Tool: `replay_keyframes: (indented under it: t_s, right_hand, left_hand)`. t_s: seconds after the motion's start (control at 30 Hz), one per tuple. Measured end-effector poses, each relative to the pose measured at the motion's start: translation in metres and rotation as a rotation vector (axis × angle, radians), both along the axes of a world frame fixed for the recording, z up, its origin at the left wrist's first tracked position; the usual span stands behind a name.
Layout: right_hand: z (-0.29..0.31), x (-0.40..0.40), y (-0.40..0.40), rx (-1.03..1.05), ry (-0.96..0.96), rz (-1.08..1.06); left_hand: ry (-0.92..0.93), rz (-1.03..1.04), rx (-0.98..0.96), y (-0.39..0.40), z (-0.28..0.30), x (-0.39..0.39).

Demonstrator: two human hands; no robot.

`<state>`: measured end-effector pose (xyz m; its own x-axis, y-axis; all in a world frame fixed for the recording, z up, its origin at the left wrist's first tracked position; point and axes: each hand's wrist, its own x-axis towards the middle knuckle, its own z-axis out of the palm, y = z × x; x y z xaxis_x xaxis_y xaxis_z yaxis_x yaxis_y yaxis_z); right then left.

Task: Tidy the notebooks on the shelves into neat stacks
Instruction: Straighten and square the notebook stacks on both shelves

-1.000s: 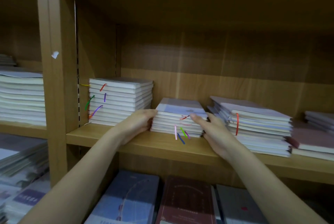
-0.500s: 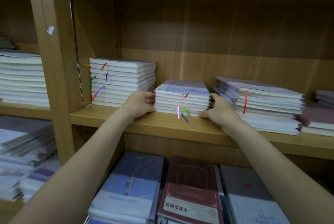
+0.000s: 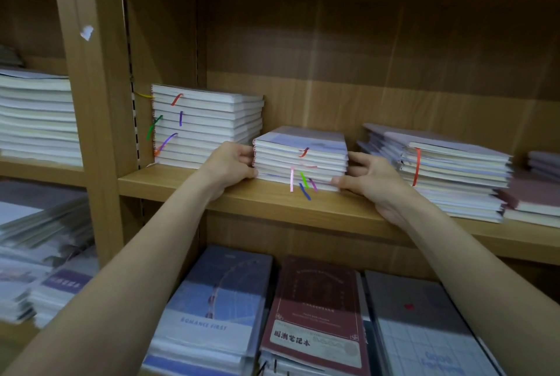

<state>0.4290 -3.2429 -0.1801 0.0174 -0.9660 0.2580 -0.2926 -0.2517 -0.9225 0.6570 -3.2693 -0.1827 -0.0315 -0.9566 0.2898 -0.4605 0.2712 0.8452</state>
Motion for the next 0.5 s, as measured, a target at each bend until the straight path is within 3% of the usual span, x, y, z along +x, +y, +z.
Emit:
replay_keyframes:
  t_s: [0.37,0.5]
  right_hand:
    - [-0.0019,0.0015,-0.0089,-0.003,0.083,-0.076]
    - [-0.0028,0.0026,-0.0072,-0.005,0.222,-0.095]
  left_hand:
    - [-0.105,0.023,-0.011,0.0022,-0.002,-0.004]
    - [-0.101,0.05,-0.023,0.0008,-0.0026,-0.0039]
